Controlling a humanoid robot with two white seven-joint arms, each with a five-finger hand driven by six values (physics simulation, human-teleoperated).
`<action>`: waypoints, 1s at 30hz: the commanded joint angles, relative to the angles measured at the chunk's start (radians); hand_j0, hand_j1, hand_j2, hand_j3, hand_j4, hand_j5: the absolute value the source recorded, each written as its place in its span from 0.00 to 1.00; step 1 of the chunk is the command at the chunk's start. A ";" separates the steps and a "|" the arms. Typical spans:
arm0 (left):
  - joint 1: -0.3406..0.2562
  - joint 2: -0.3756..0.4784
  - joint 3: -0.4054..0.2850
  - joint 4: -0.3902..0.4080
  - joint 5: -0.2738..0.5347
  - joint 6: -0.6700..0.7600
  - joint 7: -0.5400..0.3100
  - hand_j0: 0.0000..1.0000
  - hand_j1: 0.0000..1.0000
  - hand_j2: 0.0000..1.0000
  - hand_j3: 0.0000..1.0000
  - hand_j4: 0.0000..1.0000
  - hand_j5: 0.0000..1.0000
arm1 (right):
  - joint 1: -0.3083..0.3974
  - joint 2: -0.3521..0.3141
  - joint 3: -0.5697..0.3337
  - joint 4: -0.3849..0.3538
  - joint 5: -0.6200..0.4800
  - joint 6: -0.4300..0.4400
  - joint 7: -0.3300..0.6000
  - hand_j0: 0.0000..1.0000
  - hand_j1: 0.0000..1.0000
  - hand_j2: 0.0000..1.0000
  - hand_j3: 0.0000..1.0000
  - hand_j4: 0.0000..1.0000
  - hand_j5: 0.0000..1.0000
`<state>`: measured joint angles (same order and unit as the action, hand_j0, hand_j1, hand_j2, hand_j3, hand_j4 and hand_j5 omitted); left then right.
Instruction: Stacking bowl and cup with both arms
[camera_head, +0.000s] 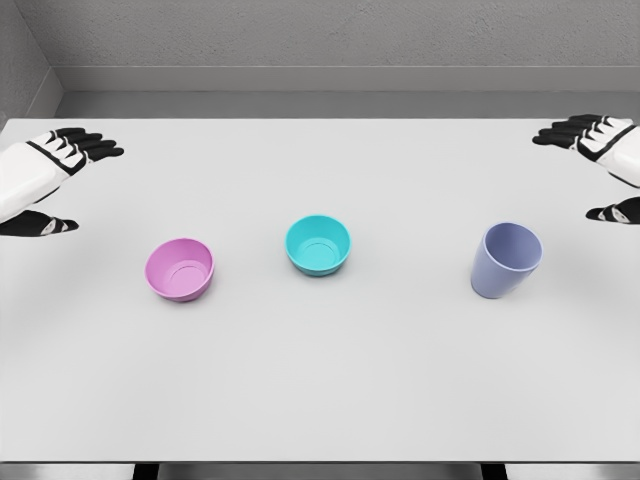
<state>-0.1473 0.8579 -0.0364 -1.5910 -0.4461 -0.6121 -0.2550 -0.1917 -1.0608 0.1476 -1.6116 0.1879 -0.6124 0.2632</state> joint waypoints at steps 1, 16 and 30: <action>0.000 -0.003 0.001 -0.001 0.004 0.001 -0.007 1.00 1.00 1.00 1.00 1.00 1.00 | 0.000 -0.002 0.003 -0.008 -0.005 0.002 -0.004 1.00 1.00 1.00 1.00 1.00 1.00; -0.199 0.228 -0.306 -0.099 0.079 0.001 -0.242 1.00 1.00 1.00 1.00 1.00 1.00 | -0.103 -0.142 0.023 -0.010 0.324 0.002 0.008 1.00 1.00 1.00 1.00 1.00 1.00; -0.745 0.178 -0.952 -0.004 0.165 0.001 -0.306 1.00 1.00 1.00 1.00 1.00 1.00 | -0.229 -0.007 0.199 -0.114 0.682 0.002 0.008 1.00 1.00 1.00 1.00 1.00 1.00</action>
<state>-0.8912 1.0468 -0.9285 -1.6126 -0.2740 -0.6130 -0.5294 -0.4203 -1.0742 0.3314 -1.7231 0.8710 -0.6120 0.2710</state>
